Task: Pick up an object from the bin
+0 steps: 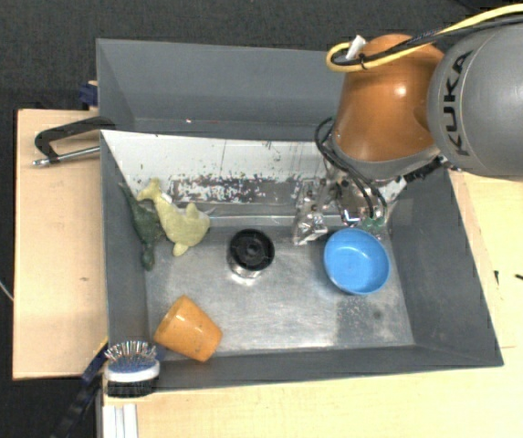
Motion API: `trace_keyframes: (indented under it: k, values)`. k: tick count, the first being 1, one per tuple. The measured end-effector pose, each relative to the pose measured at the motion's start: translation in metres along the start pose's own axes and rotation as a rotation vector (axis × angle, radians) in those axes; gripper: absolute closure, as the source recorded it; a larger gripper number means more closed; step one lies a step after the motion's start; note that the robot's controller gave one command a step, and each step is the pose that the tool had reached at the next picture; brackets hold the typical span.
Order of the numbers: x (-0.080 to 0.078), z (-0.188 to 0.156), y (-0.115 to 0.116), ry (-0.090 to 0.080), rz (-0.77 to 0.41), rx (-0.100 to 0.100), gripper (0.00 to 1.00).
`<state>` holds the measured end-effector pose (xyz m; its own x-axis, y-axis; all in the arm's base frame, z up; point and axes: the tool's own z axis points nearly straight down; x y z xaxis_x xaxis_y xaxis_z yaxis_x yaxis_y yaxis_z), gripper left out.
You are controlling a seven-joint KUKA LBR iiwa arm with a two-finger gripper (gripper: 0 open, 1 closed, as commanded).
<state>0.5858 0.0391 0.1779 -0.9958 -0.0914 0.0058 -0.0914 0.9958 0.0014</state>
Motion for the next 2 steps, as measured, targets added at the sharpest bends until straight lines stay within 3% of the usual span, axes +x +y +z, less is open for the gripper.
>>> trace_keyframes:
  k: [1, 2]
  values:
    - [-0.002, -0.005, 0.0, -0.009, 0.0, 0.0, 0.0]
    - [0.001, 0.088, 0.045, -0.028, -0.249, 0.004, 0.0]
